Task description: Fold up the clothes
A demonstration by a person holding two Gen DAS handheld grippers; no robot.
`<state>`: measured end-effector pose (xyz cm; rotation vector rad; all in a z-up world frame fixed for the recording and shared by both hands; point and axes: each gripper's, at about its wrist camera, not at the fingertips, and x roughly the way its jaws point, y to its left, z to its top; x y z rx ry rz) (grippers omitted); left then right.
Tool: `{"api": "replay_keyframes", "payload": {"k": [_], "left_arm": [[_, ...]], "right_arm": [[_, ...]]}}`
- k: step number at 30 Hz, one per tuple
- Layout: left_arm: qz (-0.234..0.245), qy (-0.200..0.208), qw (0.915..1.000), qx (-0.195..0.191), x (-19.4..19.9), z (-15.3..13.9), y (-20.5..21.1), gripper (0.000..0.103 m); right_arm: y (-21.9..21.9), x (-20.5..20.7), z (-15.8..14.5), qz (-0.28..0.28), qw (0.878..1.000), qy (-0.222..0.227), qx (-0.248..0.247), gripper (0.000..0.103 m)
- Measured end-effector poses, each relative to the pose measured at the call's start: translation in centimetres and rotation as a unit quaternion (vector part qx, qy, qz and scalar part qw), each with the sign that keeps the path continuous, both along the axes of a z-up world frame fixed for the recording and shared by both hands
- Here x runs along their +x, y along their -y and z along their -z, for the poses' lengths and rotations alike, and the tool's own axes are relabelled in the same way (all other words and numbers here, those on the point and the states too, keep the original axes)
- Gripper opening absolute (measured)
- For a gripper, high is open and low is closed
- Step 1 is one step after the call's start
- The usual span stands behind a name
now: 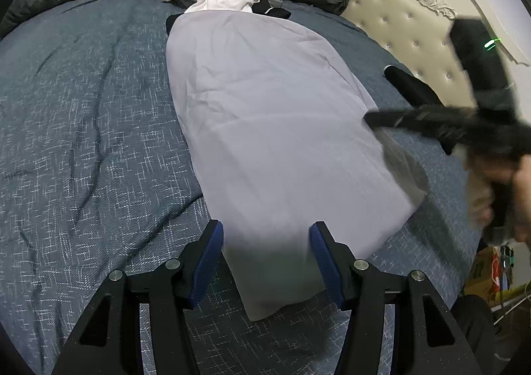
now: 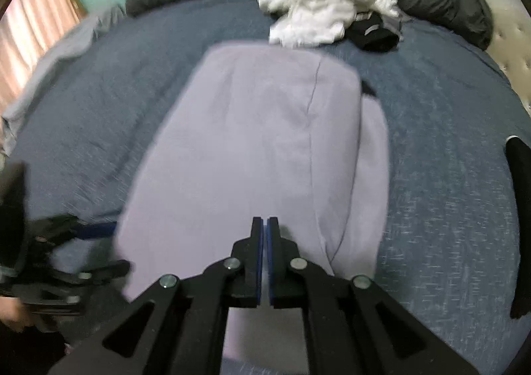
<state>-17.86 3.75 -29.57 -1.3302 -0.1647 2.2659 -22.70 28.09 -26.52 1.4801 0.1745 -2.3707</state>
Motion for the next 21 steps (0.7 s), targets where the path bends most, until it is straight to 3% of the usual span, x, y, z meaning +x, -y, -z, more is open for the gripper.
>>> {"api": "replay_keyframes", "payload": {"k": [3, 6, 9, 16, 21], "left_arm": [[0.003, 0.005, 1.0000, 0.001, -0.2, 0.2, 0.0, 0.061], [0.003, 0.008, 1.0000, -0.001, -0.2, 0.4, -0.1, 0.062], [0.003, 0.012, 0.9999, -0.002, -0.3, 0.5, -0.2, 0.062], [0.003, 0.014, 0.9999, -0.008, -0.3, 0.7, -0.4, 0.062], [0.006, 0.013, 0.9998, -0.010, -0.3, 0.6, -0.4, 0.062]], "right_arm": [[0.0, -0.2, 3.4, -0.005, 0.999, 0.028, 0.022, 0.000], [-0.7, -0.1, 4.8, 0.006, 0.999, 0.037, 0.016, 0.000], [-0.7, -0.6, 4.0, 0.008, 0.999, 0.042, 0.014, 0.000], [-0.7, -4.7, -1.6, 0.016, 1.000, -0.025, 0.009, 0.000], [-0.1, -8.5, -0.5, 0.021, 0.999, -0.013, 0.031, 0.000]]}}
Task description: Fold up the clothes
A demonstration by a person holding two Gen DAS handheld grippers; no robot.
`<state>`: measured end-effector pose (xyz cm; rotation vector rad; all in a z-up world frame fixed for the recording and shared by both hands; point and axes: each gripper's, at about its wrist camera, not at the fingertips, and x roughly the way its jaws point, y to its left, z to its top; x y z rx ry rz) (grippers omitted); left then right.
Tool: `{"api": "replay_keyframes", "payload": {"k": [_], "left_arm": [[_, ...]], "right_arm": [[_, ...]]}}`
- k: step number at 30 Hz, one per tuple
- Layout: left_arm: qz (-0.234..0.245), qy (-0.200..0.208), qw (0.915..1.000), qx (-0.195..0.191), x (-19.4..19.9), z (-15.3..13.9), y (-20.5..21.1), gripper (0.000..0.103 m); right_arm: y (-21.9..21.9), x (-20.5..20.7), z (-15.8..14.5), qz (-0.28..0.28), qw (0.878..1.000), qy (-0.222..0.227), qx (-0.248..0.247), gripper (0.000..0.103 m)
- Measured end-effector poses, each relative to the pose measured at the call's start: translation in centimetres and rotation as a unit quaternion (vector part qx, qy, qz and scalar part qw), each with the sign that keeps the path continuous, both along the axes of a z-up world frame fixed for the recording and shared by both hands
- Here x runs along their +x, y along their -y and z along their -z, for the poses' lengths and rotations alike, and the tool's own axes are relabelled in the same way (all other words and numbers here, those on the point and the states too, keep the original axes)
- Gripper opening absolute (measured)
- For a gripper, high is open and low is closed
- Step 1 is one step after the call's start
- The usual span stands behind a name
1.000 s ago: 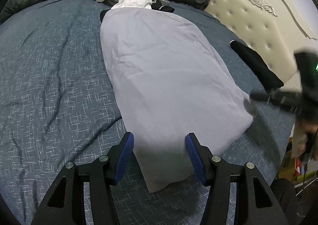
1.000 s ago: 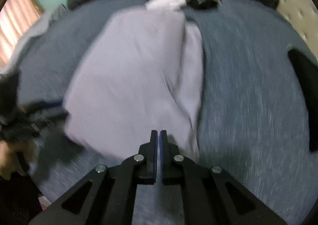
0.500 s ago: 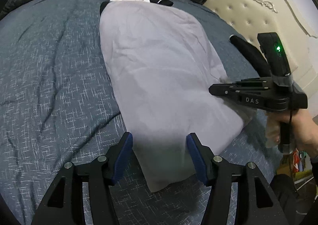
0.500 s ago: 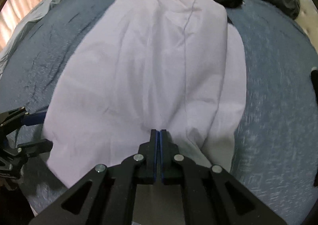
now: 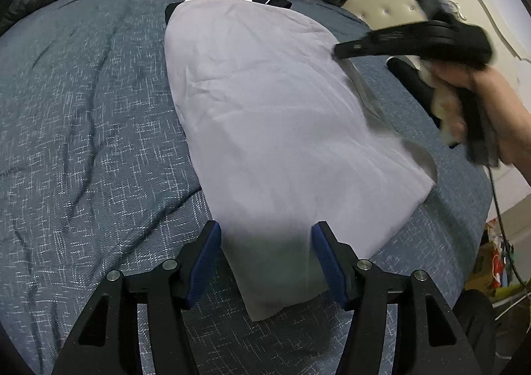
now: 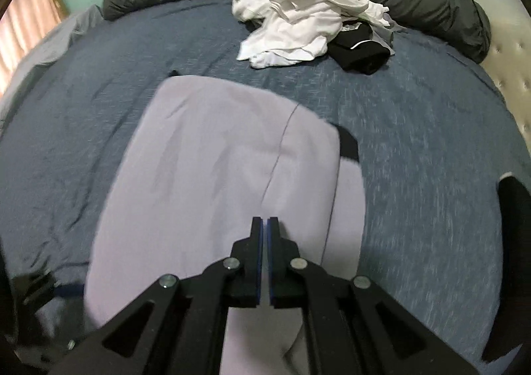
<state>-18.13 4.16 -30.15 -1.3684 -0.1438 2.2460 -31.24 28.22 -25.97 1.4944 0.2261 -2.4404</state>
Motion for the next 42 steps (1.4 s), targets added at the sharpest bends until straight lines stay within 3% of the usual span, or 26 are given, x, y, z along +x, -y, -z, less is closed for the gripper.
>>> {"api": "replay_keyframes", "payload": {"k": [11, 16, 19, 24, 29, 33, 36, 42], "left_arm": [[0.013, 0.009, 0.9998, 0.011, -0.2, -0.4, 0.6, 0.062], [0.013, 0.007, 0.9998, 0.014, -0.1, -0.8, 0.8, 0.062], [0.013, 0.005, 0.9998, 0.016, 0.0, -1.0, 0.9, 0.062], [0.015, 0.003, 0.9997, 0.018, 0.1, -1.4, 1.0, 0.062], [0.020, 0.009, 0.9995, 0.022, -0.1, -1.4, 1.2, 0.062], [0.013, 0.011, 0.9996, 0.024, 0.0, -1.2, 1.9, 0.062], [0.008, 0.010, 0.9995, 0.028, 0.2, -1.2, 2.5, 0.062], [-0.007, 0.001, 0.9992, 0.039, 0.7, -1.5, 3.2, 0.062]], "right_arm": [[-0.8, -1.6, 4.4, 0.010, 0.996, 0.064, 0.058, 0.000], [-1.0, -2.8, -1.3, 0.009, 1.000, -0.018, 0.023, 0.000], [-0.4, -4.4, -2.2, 0.011, 0.999, -0.026, 0.017, 0.000], [-0.1, -7.6, 1.0, 0.025, 0.998, 0.011, 0.061, 0.000], [-1.4, -9.6, 4.1, 0.056, 0.996, 0.041, 0.051, 0.000], [-1.2, -9.7, 4.3, 0.048, 0.996, 0.038, 0.064, 0.000], [-1.7, -8.9, 2.6, 0.054, 0.997, 0.024, 0.052, 0.000], [-1.9, -2.6, 0.0, 0.015, 1.000, 0.006, 0.010, 0.000]]}}
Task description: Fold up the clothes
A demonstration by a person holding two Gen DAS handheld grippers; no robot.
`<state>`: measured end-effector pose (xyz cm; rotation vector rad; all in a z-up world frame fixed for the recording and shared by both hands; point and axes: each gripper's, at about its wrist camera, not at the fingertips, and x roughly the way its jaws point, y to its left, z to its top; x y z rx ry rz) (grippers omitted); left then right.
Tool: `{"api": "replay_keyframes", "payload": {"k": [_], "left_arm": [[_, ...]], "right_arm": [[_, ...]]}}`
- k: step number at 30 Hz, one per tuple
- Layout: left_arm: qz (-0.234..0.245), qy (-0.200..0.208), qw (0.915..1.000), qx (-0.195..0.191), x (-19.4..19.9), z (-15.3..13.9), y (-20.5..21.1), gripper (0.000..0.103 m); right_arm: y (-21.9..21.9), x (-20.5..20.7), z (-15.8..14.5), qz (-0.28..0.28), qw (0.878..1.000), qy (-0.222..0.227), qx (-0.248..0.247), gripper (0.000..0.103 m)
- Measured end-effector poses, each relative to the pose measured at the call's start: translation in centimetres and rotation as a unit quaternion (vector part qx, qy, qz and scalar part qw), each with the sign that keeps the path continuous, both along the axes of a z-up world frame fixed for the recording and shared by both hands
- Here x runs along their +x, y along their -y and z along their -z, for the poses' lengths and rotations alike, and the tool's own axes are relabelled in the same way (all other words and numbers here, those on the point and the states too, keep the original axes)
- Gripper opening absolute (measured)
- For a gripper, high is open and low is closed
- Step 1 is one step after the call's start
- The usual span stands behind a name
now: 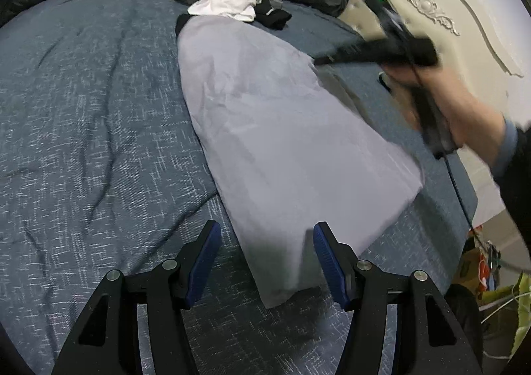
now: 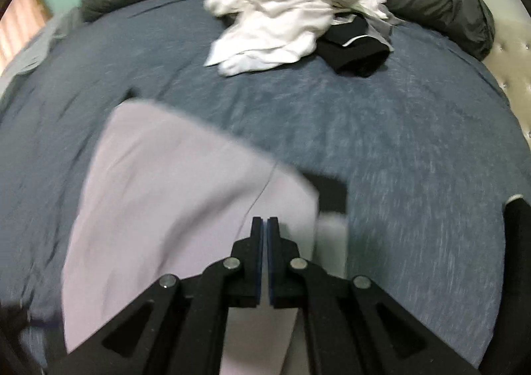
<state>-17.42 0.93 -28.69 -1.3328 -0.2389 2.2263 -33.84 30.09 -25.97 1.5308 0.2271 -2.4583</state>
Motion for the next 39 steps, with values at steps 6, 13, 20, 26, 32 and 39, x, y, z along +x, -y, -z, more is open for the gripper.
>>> {"api": "replay_keyframes", "payload": {"k": [6, 13, 20, 26, 32, 39], "left_arm": [[-0.018, 0.004, 0.9998, 0.009, -0.2, -0.1, 0.9, 0.062], [-0.031, 0.003, 0.9995, 0.010, -0.3, -0.1, 1.7, 0.062], [-0.043, 0.017, 0.9987, 0.023, -0.6, 0.3, 1.6, 0.062], [-0.052, 0.032, 0.9974, 0.037, -0.8, 0.8, 1.3, 0.062], [-0.061, 0.050, 0.9957, 0.049, -1.1, 1.4, 0.8, 0.062], [-0.057, 0.068, 0.9939, 0.065, -1.5, 1.8, -0.7, 0.062]], "right_arm": [[-1.7, 6.0, 2.7, -0.001, 0.998, 0.051, 0.023, 0.000], [-4.4, 11.3, -1.0, 0.020, 1.000, 0.008, -0.023, 0.002], [-3.2, 14.5, 0.9, -0.020, 0.999, 0.048, -0.009, 0.002], [-3.2, 14.8, 3.1, -0.021, 0.996, 0.085, -0.025, 0.002], [-3.0, 15.1, 3.9, -0.028, 0.995, 0.087, -0.037, 0.002], [-4.7, 16.9, 2.1, 0.012, 0.994, 0.068, -0.081, 0.002]]}}
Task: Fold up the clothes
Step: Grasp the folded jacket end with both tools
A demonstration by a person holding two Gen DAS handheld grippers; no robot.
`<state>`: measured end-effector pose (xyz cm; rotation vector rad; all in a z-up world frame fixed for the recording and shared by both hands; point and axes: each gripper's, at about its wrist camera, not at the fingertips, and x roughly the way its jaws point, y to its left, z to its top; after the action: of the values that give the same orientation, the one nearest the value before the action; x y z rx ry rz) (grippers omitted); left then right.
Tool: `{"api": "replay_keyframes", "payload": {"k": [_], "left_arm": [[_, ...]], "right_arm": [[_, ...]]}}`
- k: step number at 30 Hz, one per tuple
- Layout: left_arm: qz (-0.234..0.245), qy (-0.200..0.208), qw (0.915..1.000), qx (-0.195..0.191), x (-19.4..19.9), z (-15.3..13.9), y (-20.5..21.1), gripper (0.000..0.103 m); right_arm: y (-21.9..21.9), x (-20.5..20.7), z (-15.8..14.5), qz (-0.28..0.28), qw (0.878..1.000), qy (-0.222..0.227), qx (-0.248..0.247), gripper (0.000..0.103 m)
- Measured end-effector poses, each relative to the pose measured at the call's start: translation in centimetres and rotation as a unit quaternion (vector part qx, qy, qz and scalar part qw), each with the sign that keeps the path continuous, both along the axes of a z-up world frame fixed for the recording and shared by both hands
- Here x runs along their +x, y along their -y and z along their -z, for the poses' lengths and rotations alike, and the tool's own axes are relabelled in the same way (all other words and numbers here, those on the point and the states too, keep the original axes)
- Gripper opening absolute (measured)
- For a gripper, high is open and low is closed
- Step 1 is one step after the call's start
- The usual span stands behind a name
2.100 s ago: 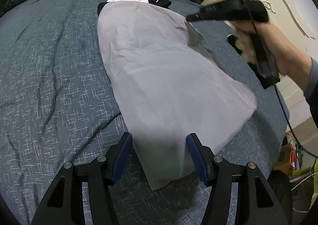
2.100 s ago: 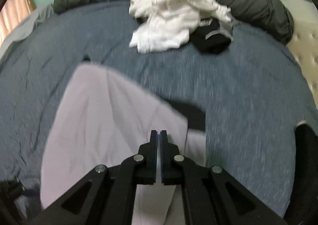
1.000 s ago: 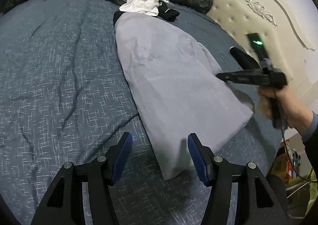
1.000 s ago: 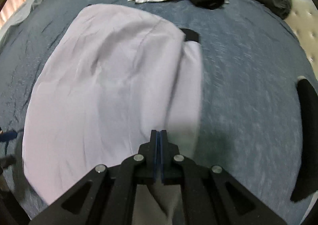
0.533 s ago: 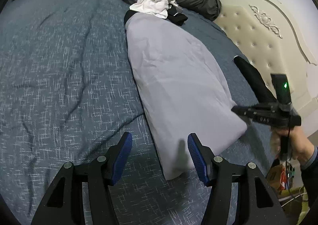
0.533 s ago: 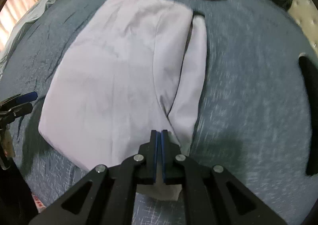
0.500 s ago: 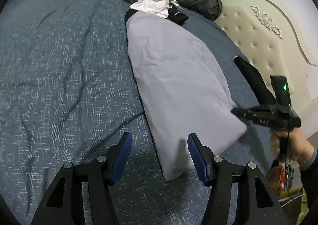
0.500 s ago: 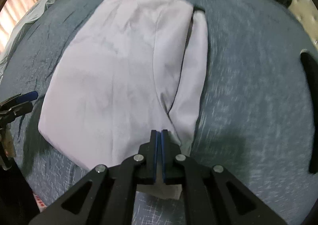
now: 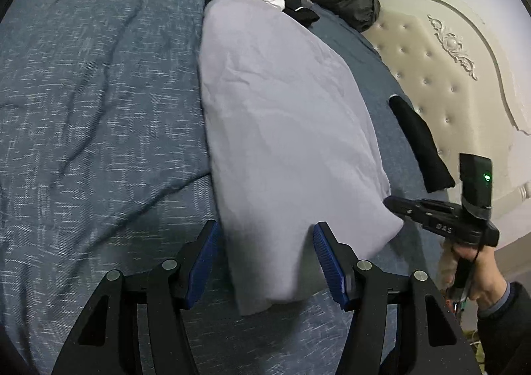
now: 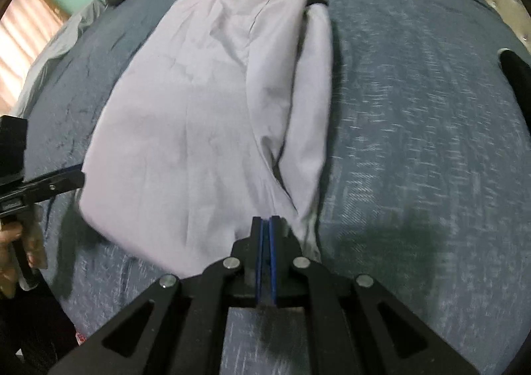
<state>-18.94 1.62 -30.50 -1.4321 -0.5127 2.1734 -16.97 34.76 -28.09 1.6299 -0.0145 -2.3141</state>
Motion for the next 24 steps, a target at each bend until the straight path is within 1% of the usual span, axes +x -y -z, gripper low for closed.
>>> {"api": "replay_keyframes", "payload": {"k": [1, 2, 3, 4, 5, 6, 7, 8, 9, 10, 12, 13, 15, 18, 20, 22, 24], "left_arm": [[-0.001, 0.000, 1.0000, -0.001, -0.1, 0.0, -0.1, 0.062], [-0.001, 0.002, 1.0000, -0.001, -0.1, 0.1, -0.1, 0.068], [-0.001, 0.005, 1.0000, 0.001, -0.1, 0.2, -0.1, 0.072], [-0.002, 0.008, 1.0000, 0.003, -0.2, 0.4, -0.1, 0.072], [-0.002, 0.010, 0.9999, 0.004, -0.2, 0.5, -0.1, 0.072], [-0.003, 0.013, 0.9999, 0.006, -0.2, 0.6, -0.1, 0.072], [-0.003, 0.016, 0.9998, 0.007, -0.3, 0.8, 0.0, 0.072], [-0.003, 0.019, 0.9998, 0.009, -0.3, 0.9, 0.0, 0.072], [-0.004, 0.021, 0.9997, 0.011, -0.3, 1.1, 0.0, 0.072], [-0.004, 0.024, 0.9996, 0.012, -0.4, 1.2, 0.0, 0.072], [-0.005, 0.029, 0.9994, 0.015, -0.4, 1.5, 0.1, 0.073], [-0.005, 0.031, 0.9993, 0.017, -0.5, 1.6, 0.1, 0.075], [-0.006, 0.035, 0.9992, 0.020, -0.6, 1.7, 0.1, 0.078], [-0.008, 0.040, 0.9989, 0.025, -0.7, 2.0, 0.1, 0.078], [-0.007, 0.042, 0.9987, 0.030, -0.7, 2.1, 0.0, 0.078], [-0.004, 0.044, 0.9984, 0.036, -0.7, 2.2, -0.1, 0.078], [0.002, 0.043, 0.9986, 0.032, -0.5, 2.3, -0.4, 0.078]], "right_arm": [[-0.4, 0.3, -0.5, 0.009, 1.000, -0.007, -0.005, 0.004], [-0.8, 0.5, -1.0, 0.019, 1.000, -0.014, -0.011, 0.006], [-1.4, 0.8, -1.6, 0.033, 0.999, -0.025, -0.019, 0.011], [-1.9, 1.0, -2.2, 0.048, 0.998, -0.035, -0.028, 0.022], [-2.5, 1.0, -2.3, 0.064, 0.997, -0.034, -0.038, 0.031], [-3.0, 1.0, -2.5, 0.080, 0.995, -0.033, -0.049, 0.046], [-3.4, 0.9, -2.2, 0.090, 0.993, -0.021, -0.067, 0.051], [-3.7, 0.7, -1.5, 0.098, 0.991, -0.001, -0.090, 0.053], [-3.9, 0.3, -0.5, 0.103, 0.988, 0.026, -0.108, 0.058], [-3.6, 0.3, 0.2, 0.105, 0.987, 0.043, -0.114, 0.061], [-2.7, 0.5, 1.0, 0.106, 0.986, 0.060, -0.114, 0.062], [-2.7, 0.4, 1.3, 0.111, 0.984, 0.061, -0.125, 0.065], [-2.5, 0.2, 1.8, 0.122, 0.980, 0.065, -0.145, 0.069], [-2.0, -0.4, 1.8, 0.133, 0.977, 0.064, -0.157, 0.069], [-1.5, -0.7, 1.4, 0.129, 0.975, 0.057, -0.169, 0.069], [-0.6, -1.1, 1.3, 0.123, 0.976, 0.060, -0.172, 0.069], [0.7, -1.3, 1.2, 0.108, 0.980, 0.061, -0.156, 0.071]]}}
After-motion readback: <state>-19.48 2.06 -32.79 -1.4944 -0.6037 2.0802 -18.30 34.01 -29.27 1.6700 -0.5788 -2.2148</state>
